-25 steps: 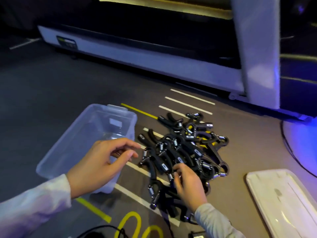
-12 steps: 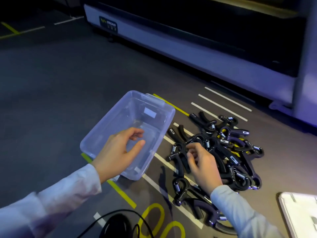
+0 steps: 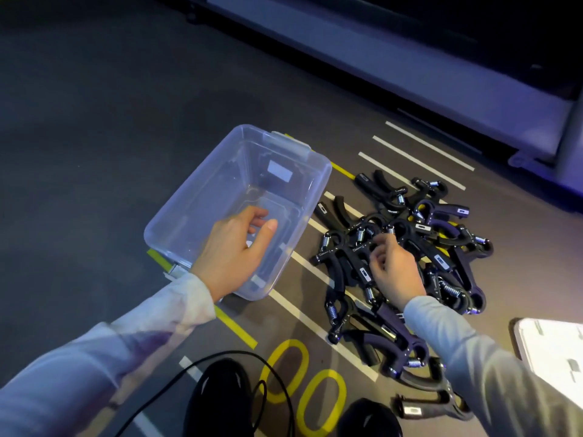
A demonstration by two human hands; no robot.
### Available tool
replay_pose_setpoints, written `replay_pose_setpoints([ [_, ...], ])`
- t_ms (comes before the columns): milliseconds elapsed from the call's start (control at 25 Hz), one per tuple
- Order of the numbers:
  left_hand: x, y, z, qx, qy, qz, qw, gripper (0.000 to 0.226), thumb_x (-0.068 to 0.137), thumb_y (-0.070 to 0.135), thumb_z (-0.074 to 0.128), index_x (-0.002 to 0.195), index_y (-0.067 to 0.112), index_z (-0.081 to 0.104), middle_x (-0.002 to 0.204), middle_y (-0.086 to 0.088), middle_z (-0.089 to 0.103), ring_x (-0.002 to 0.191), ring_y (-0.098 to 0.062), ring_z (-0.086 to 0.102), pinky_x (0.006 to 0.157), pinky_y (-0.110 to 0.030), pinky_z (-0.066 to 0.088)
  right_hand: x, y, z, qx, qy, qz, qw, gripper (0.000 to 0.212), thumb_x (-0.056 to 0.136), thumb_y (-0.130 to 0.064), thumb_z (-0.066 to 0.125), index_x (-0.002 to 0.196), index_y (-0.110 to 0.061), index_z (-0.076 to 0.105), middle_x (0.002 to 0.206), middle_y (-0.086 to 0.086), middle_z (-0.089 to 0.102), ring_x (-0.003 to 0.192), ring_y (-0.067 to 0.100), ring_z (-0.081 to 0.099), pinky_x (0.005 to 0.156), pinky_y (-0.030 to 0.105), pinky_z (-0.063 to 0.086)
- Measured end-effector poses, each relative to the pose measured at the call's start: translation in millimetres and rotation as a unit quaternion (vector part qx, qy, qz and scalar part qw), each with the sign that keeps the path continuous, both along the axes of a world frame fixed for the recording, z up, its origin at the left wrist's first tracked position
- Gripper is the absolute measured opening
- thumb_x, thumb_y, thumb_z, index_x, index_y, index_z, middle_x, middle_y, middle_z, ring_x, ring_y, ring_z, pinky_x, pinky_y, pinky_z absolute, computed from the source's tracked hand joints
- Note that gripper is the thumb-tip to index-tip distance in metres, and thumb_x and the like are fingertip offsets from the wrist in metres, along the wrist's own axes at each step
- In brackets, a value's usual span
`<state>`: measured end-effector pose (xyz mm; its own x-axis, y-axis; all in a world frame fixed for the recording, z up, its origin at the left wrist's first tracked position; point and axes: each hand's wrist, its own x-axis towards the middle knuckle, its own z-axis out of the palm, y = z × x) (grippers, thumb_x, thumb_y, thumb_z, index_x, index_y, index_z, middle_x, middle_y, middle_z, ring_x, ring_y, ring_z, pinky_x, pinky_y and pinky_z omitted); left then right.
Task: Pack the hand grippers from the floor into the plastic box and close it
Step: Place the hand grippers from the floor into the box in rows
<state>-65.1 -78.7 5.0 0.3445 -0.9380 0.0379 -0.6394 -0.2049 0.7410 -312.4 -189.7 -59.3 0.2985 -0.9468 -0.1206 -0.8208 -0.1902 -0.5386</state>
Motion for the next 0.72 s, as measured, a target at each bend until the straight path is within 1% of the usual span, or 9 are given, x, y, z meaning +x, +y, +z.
replay_pose_setpoints([
  [40,-1.9,-1.5,-3.7,0.004,-0.004,-0.005,1.0,0.053,0.082,0.049,0.039,0.116,0.012,0.058,0.098,0.003,0.065,0.093,-0.014,0.06,0.08,-0.021,0.04,-5.1,-0.6,-8.7,0.015,0.041,0.002,0.999,0.03,0.088,-0.006,0.054,0.117,0.0,0.05,0.094,0.01,0.064,0.091,0.033,0.062,0.082,0.037,0.046],
  [120,-5.5,-5.9,-10.9,0.011,-0.017,-0.02,1.0,0.055,0.082,0.05,0.038,0.117,0.012,0.057,0.105,0.001,0.066,0.099,-0.016,0.061,0.086,-0.027,0.043,-13.6,-0.9,-23.7,0.056,0.136,0.023,0.989,0.032,0.088,-0.012,0.056,0.117,-0.001,0.048,0.11,0.016,0.061,0.105,0.034,0.058,0.086,0.035,0.043],
  [200,-9.0,-11.1,-15.7,0.014,-0.019,-0.029,0.999,0.056,0.081,0.05,0.039,0.118,0.012,0.057,0.109,0.0,0.066,0.102,-0.017,0.06,0.089,-0.028,0.043,-19.2,0.6,-33.4,0.09,0.221,0.056,0.969,0.036,0.091,-0.022,0.056,0.12,-0.004,0.046,0.121,0.015,0.055,0.114,0.031,0.055,0.09,0.033,0.042],
  [240,-10.6,-12.8,-16.8,0.013,-0.015,-0.031,0.999,0.055,0.081,0.05,0.039,0.119,0.013,0.056,0.109,0.0,0.066,0.102,-0.016,0.06,0.089,-0.028,0.043,-20.6,2.2,-36.9,0.098,0.247,0.067,0.962,0.039,0.091,-0.025,0.055,0.123,-0.006,0.044,0.124,0.014,0.053,0.116,0.03,0.054,0.091,0.033,0.043],
  [320,-13.1,-15.2,-17.6,0.008,-0.005,-0.031,0.999,0.053,0.082,0.048,0.04,0.119,0.014,0.057,0.108,0.001,0.065,0.101,-0.014,0.06,0.089,-0.026,0.043,-19.8,6.2,-43.1,0.092,0.265,0.066,0.957,0.045,0.091,-0.029,0.055,0.128,-0.009,0.038,0.124,0.013,0.053,0.116,0.03,0.055,0.091,0.034,0.044],
  [440,-14.0,-15.7,-19.0,0.008,0.007,-0.022,1.0,0.042,0.089,0.042,0.048,0.119,0.015,0.057,0.105,0.004,0.065,0.099,-0.012,0.06,0.087,-0.022,0.041,-10.5,8.7,-52.3,0.084,0.261,0.004,0.962,0.053,0.09,-0.032,0.056,0.129,-0.006,0.031,0.123,0.012,0.057,0.115,0.029,0.057,0.091,0.035,0.044],
  [560,-11.8,-12.9,-19.6,0.009,0.011,-0.014,1.0,0.046,0.081,0.044,0.048,0.116,0.017,0.059,0.099,0.01,0.064,0.096,-0.008,0.061,0.086,-0.021,0.042,-3.3,4.5,-60.3,0.099,0.247,-0.047,0.963,0.059,0.088,-0.031,0.06,0.13,-0.006,0.027,0.126,0.012,0.056,0.115,0.028,0.058,0.092,0.034,0.044],
  [640,-8.0,-10.6,-20.5,0.011,0.012,-0.007,1.0,0.044,0.078,0.044,0.046,0.113,0.02,0.059,0.097,0.014,0.065,0.095,-0.004,0.061,0.086,-0.021,0.043,-1.3,4.3,-63.6,0.091,0.243,-0.061,0.964,0.067,0.087,-0.036,0.061,0.135,-0.007,0.024,0.128,0.01,0.054,0.113,0.027,0.06,0.088,0.034,0.046],
  [720,-5.3,-7.8,-23.0,0.005,0.004,0.006,1.0,0.039,0.079,0.042,0.047,0.111,0.023,0.06,0.097,0.017,0.066,0.094,-0.001,0.061,0.085,-0.022,0.044,0.1,5.4,-64.7,0.064,0.253,-0.065,0.963,0.071,0.086,-0.044,0.06,0.136,-0.009,0.023,0.125,0.007,0.055,0.108,0.026,0.063,0.082,0.033,0.048],
])
